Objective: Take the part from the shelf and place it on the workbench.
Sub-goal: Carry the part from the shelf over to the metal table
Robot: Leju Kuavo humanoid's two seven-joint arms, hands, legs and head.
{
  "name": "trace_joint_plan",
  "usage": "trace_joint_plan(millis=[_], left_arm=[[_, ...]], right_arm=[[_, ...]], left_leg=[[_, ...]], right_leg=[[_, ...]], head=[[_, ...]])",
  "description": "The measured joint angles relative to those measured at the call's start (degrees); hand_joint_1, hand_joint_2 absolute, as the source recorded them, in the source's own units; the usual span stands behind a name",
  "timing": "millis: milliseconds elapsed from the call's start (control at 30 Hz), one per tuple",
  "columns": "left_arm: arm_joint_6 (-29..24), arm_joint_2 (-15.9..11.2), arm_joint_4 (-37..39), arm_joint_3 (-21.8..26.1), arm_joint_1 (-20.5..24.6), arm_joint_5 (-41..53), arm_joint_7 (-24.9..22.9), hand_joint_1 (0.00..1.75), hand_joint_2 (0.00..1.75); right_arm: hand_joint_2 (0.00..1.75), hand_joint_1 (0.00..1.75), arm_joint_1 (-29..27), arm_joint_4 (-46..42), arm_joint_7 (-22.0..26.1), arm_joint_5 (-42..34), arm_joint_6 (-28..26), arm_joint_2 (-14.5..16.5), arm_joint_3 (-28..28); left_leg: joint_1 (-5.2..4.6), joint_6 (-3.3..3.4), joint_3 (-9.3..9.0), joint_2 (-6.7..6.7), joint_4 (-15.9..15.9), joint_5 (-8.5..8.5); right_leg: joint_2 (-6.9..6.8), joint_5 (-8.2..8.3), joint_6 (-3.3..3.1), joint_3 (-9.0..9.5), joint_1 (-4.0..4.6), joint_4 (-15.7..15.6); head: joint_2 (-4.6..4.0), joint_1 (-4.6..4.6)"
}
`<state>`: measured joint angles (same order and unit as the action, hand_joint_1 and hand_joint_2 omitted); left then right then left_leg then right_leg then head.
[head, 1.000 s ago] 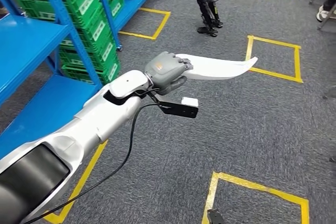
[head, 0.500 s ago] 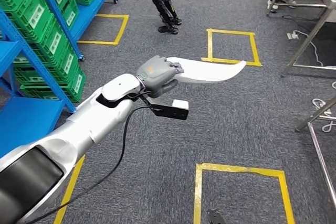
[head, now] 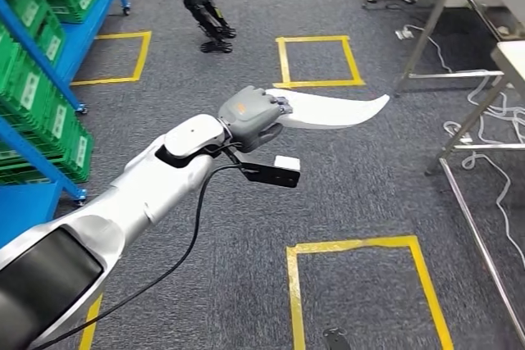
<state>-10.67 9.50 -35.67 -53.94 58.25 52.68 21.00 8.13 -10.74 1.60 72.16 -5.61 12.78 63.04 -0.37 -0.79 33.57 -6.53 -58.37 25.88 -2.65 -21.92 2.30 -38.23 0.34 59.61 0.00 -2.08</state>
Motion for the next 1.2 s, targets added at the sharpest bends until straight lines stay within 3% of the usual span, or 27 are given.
trace_joint_plan(millis=[67,133,200,267,333,367,433,500,567,600,667,700,733,800,833,867,967,1000,1067,1133,1200], left_arm=[[0.1,0.1,-0.1,-0.1,0.0,0.0,0.0,1.75,1.75],[0.1,0.1,-0.2,-0.1,0.0,0.0,0.0,1.75,1.75],[0.2,0.1,-0.3,-0.1,0.0,0.0,0.0,1.75,1.75],[0.3,-0.2,-0.3,-0.2,-0.4,0.0,0.0,1.75,1.75],[0.4,-0.5,-0.4,-0.3,-0.7,0.0,0.0,1.75,1.75],[0.4,-0.5,-0.4,-0.3,-0.7,0.0,0.0,1.75,1.75],[0.4,-0.6,-0.6,-0.3,-0.6,0.0,0.0,1.75,1.75],[0.5,-0.6,-0.8,-0.3,-0.5,0.0,0.0,1.75,1.75],[0.7,-0.5,-0.9,-0.4,-0.5,-0.1,0.0,1.75,1.75],[0.8,-0.4,-0.9,-0.4,-0.3,-0.2,0.0,1.75,1.75],[1.0,-0.1,-0.9,-0.4,0.1,-0.4,-0.1,1.75,1.75],[1.1,-0.1,-0.9,-0.4,0.3,-0.5,-0.1,1.75,1.75],[1.1,-0.2,-0.9,-0.4,0.4,-0.5,-0.1,1.75,1.75],[1.2,-0.3,-0.9,-0.4,0.4,-0.5,-0.1,1.75,1.75],[1.3,-0.3,-0.9,-0.4,0.4,-0.5,-0.1,1.75,1.75],[1.2,-0.3,-0.9,-0.4,0.4,-0.5,-0.1,1.75,1.75],[1.2,-0.3,-0.9,-0.3,0.5,-0.6,-0.1,1.75,1.75],[1.1,-0.3,-0.9,-0.3,0.6,-0.6,-0.1,1.75,1.75],[1.1,-0.4,-0.9,-0.3,0.7,-0.8,-0.1,1.75,1.75],[1.0,-0.4,-0.9,-0.2,0.7,-0.9,-0.1,1.75,1.75],[1.0,-0.7,-0.8,-0.2,0.8,-1.0,-0.1,1.75,1.75]], right_arm=[[1.75,0.0,-0.2,0.0,0.0,0.0,0.0,0.0,0.0],[1.75,0.0,-0.2,0.0,0.0,0.0,0.0,0.0,0.0],[1.75,0.0,-0.2,0.0,0.1,0.0,0.0,0.0,0.0],[1.75,0.0,-0.2,0.0,0.2,0.0,-0.1,0.0,0.0],[1.75,0.0,-0.1,0.0,0.2,0.1,-0.1,0.0,0.0],[1.75,0.0,-0.2,0.0,0.2,0.1,-0.1,0.0,0.1],[1.75,0.0,-0.1,0.0,0.2,0.1,-0.1,0.0,0.1],[1.75,0.0,0.0,0.0,0.2,0.2,-0.1,0.0,0.1],[1.75,0.0,0.0,0.0,0.3,0.2,-0.1,0.0,0.1],[1.75,0.0,0.0,0.0,0.3,0.1,-0.1,-0.1,0.1],[1.75,0.0,0.2,0.0,0.2,0.1,-0.1,-0.1,0.1],[1.75,0.0,0.4,0.0,0.2,0.1,-0.1,-0.1,0.1],[1.75,0.0,0.6,0.0,0.2,0.1,-0.1,-0.1,0.1],[1.75,0.0,0.9,0.0,0.2,0.1,-0.1,-0.1,0.1],[1.75,0.0,1.0,0.0,0.2,0.1,-0.1,-0.1,0.1],[1.75,0.0,0.9,0.0,0.2,0.1,-0.1,-0.1,0.1],[1.75,0.0,0.8,0.0,0.1,0.1,-0.1,-0.1,0.1],[1.75,0.0,0.8,0.0,0.1,0.1,-0.1,-0.1,0.1],[1.75,0.0,0.7,0.0,0.0,0.1,-0.1,-0.1,0.1],[1.75,0.0,0.6,0.0,-0.1,0.2,-0.1,-0.1,0.1],[1.75,0.0,0.6,0.0,-0.2,0.2,-0.2,-0.1,0.1]], left_leg=[[0.09,-0.37,-0.1,-0.61,0.1,0.23],[0.19,-0.54,-0.09,-0.35,0.0,0.43],[0.37,-0.64,0.26,1.44,-1.0,1.22],[0.46,-0.69,4.82,4.67,-9.8,4.74],[0.49,-0.58,8.33,6.51,-15.7,5.68],[0.52,-0.48,7.22,6.87,-13.0,3.67],[0.93,-0.43,3.74,9.67,-5.5,-0.01],[1.21,-0.39,1.84,11.96,-1.2,-1.09],[1.15,0.13,1.74,11.11,-0.7,-1.13],[1.15,0.5,1.7,10.37,-0.5,-1.29],[1.17,1.15,1.59,8.87,-0.2,-1.57],[0.98,1.33,1.55,8.11,-0.1,-1.57],[0.82,1.49,1.53,7.28,-0.1,-1.54],[0.62,1.63,1.49,5.5,-0.1,-1.42],[0.59,1.64,1.45,4.7,-0.1,-1.34],[0.57,1.57,1.34,4.0,-0.2,-1.23],[0.18,0.93,0.93,2.29,-0.2,-0.75],[-0.01,0.72,0.84,1.78,-0.2,-0.65],[-0.16,0.29,0.62,0.69,-0.1,-0.55],[0.05,-0.33,0.72,1.38,-0.9,0.37],[0.26,-0.79,2.91,4.15,-5.6,3.04]], right_leg=[[0.84,0.1,-0.53,0.0,-0.02,-0.1],[1.08,0.18,-0.74,0.07,-0.15,-0.2],[1.53,0.29,-1.0,0.09,-0.29,-0.3],[3.73,0.41,-1.45,0.06,-0.4,-0.4],[6.44,0.54,-1.63,0.03,-0.52,-0.4],[7.27,0.61,-1.52,0.03,-0.59,-0.4],[8.89,0.77,-1.07,-0.22,-0.7,-0.2],[10.3,1.07,-0.37,-0.79,-0.85,-0.2],[11.59,1.54,0.44,-1.31,-1.12,-0.5],[11.1,1.46,0.77,-1.62,-1.04,-0.4],[7.74,-0.39,1.22,-3.33,-0.72,2.7],[5.47,-2.16,1.38,-4.85,-0.56,6.1],[4.05,-3.99,1.52,-6.64,-0.56,10.0],[3.05,-5.78,1.64,-8.81,-0.61,15.2],[2.89,-5.24,1.64,-8.37,-0.62,14.9],[2.55,-3.81,1.6,-6.7,-0.61,12.2],[-0.49,-0.28,0.98,-0.59,-0.12,1.6],[-0.98,-0.11,0.61,0.12,0.08,0.3],[0.16,-0.08,-0.26,0.07,0.2,0.0],[1.49,0.13,-1.01,0.18,-0.02,-0.3],[2.83,0.34,-1.63,0.37,-0.34,-0.6]], head=[[0.0,0.0],[0.0,0.03],[-0.01,0.09],[-0.01,0.35],[0.0,0.57],[0.0,0.57],[-0.01,0.6],[-0.01,0.68],[0.0,0.83],[0.0,0.85],[0.0,0.32],[-0.01,0.07],[-0.01,-0.11],[-0.01,-0.11],[0.0,-0.13],[0.0,-0.13],[0.0,-0.14],[0.0,-0.12],[0.0,-0.1],[0.0,-0.07],[-0.01,0.09]])
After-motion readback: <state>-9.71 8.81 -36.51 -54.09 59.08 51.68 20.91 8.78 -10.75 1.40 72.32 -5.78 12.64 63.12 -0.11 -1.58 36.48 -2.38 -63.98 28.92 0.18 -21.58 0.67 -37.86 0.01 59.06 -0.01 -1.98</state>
